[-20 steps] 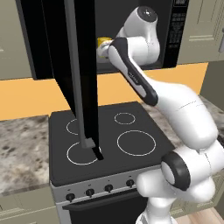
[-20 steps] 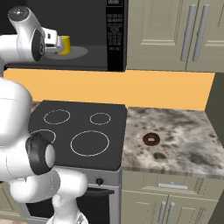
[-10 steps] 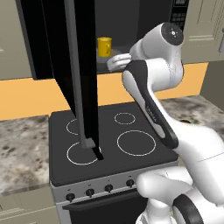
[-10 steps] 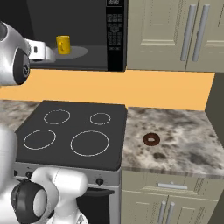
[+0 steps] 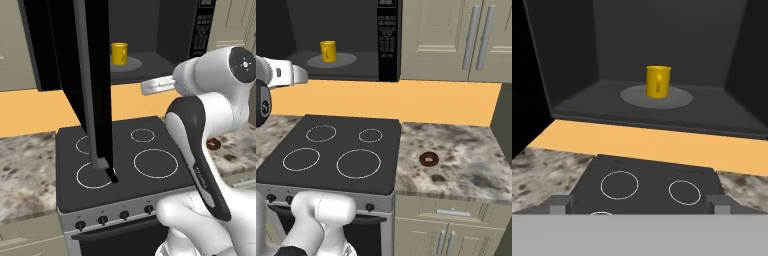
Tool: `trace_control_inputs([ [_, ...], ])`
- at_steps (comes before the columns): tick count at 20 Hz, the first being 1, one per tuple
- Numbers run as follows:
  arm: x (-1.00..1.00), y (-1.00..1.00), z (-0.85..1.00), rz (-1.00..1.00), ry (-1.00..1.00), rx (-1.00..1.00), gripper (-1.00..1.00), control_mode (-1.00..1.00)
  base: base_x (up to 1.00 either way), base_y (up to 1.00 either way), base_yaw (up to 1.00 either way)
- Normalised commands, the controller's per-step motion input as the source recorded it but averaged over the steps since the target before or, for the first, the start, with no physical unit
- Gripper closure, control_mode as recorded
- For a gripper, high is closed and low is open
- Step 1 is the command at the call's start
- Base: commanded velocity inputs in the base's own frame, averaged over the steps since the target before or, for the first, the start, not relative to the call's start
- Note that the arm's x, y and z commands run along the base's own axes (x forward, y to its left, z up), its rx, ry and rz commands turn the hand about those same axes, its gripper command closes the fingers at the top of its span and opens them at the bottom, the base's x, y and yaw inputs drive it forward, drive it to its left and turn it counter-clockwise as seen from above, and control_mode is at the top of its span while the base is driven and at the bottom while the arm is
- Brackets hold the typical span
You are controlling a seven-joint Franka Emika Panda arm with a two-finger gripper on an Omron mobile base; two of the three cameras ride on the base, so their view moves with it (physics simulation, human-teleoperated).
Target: Pick the mug from the counter and place it inside the microwave. Then close the microwave.
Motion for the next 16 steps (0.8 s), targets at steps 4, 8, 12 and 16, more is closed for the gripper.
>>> trace_control_inputs([
  [4,-0.95,-0.09,0.42,0.0,0.0,0.0,-1.0,-1.0,0.0,0.0,0.0],
  [8,-0.88,-0.05,0.44,0.0,-0.02,0.0,-1.0,-1.0,0.0,0.0,0.0],
  [12,-0.9,-0.03,0.37,0.0,-0.05,0.0,-1.0,-1.0,0.0,0.0,0.0],
  [16,-0.85,0.0,0.34,0.0,-0.11,0.0,-1.0,-1.0,0.0,0.0,0.0],
])
